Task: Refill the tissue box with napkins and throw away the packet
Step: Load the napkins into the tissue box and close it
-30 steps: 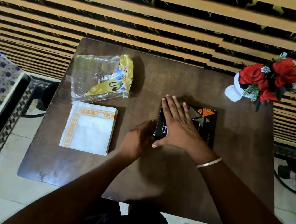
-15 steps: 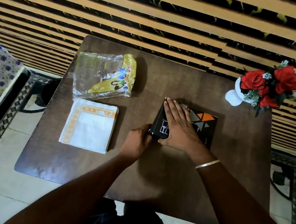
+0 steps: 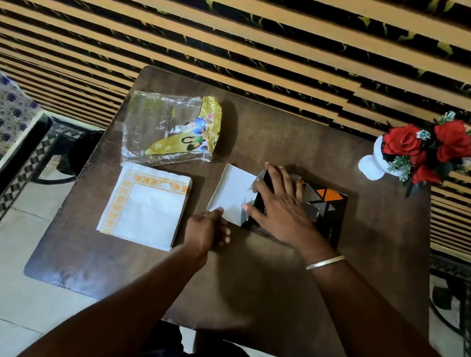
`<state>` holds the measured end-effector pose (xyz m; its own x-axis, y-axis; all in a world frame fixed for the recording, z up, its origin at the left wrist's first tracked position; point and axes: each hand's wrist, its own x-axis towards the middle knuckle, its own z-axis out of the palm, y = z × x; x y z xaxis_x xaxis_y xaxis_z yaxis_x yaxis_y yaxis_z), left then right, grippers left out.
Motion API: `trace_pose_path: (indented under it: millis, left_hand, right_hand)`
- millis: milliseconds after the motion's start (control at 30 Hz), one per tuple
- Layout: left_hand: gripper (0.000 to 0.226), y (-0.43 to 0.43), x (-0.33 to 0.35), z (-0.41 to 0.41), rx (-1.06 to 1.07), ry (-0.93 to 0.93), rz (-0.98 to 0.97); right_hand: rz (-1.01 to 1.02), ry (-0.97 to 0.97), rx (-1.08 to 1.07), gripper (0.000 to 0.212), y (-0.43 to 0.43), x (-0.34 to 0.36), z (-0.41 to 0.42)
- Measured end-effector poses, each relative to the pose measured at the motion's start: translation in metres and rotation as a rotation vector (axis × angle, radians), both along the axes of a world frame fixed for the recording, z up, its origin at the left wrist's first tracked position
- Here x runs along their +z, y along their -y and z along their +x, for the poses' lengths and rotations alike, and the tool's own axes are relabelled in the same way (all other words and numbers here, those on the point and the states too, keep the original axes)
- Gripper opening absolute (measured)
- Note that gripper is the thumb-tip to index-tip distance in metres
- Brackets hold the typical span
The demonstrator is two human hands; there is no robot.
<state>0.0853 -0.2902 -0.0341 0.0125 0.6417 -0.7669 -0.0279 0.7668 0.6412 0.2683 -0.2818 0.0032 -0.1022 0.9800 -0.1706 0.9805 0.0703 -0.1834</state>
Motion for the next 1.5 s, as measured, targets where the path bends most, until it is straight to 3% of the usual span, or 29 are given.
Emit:
trace_pose_path:
  millis: [67,133,233,367,433,533,633,767,900,1033,1133,1233,1433,1500]
  left_hand:
    - [0.019,-0.005,0.007,0.004,-0.023,0.103,0.095]
    - [0.014,-0.015,0.006,0.007,-0.094,0.088,0.176]
    - [0.032,-0.029,-0.001,0.001,-0.268,-0.135,0.245]
    - [0.058,-0.039,0.000,-0.013,-0.385,-0.075,0.267]
    - [0.077,-0.041,0.004,-0.012,-0.579,-0.063,0.292]
    - [0.084,-0.046,0.005,-0.012,-0.817,-0.130,0.314]
    - [0.069,-0.048,0.000,-0.015,-0.785,-0.059,0.396]
    - [0.028,-0.048,0.008,-0.015,-0.575,0.027,0.360]
    - [0.024,-0.048,0.002,-0.017,-0.544,0.034,0.259]
    - [0.039,-0.045,-0.008,-0.020,-0.552,0.034,0.164]
    - [0.063,-0.038,-0.020,-0.022,-0.723,-0.092,0.306]
    - [0.066,-0.034,-0.027,-0.021,-0.736,-0.230,0.433]
    - [0.117,-0.034,-0.024,-0.011,-0.705,-0.373,0.496]
    - [0.124,-0.035,-0.022,-0.007,-0.726,-0.400,0.465]
  right_hand:
    - [-0.010,0.047,0.002,0.045,-0.003,0.000,-0.004]
    - [-0.053,0.088,-0.005,0.053,-0.007,0.003,-0.005]
    - [-0.142,0.144,-0.009,0.076,-0.017,0.011,-0.009]
    - [-0.189,0.171,-0.029,0.081,-0.028,0.018,-0.012]
    - [-0.200,0.180,-0.034,0.080,-0.031,0.020,-0.013]
    - [-0.222,0.183,-0.028,0.086,-0.034,0.024,-0.014]
    - [-0.222,0.150,-0.028,0.095,-0.037,0.025,-0.010]
    - [-0.224,0.136,-0.014,0.101,-0.039,0.023,-0.003]
    - [-0.284,0.128,-0.035,0.122,-0.038,0.021,-0.002]
    - [-0.327,0.134,-0.050,0.137,-0.038,0.024,-0.002]
    - [-0.367,0.161,-0.042,0.149,-0.038,0.026,-0.005]
    - [-0.393,0.190,-0.027,0.160,-0.034,0.029,-0.010]
    - [-0.358,0.250,0.018,0.157,-0.023,0.024,-0.012]
    - [-0.331,0.270,0.032,0.155,-0.022,0.023,-0.014]
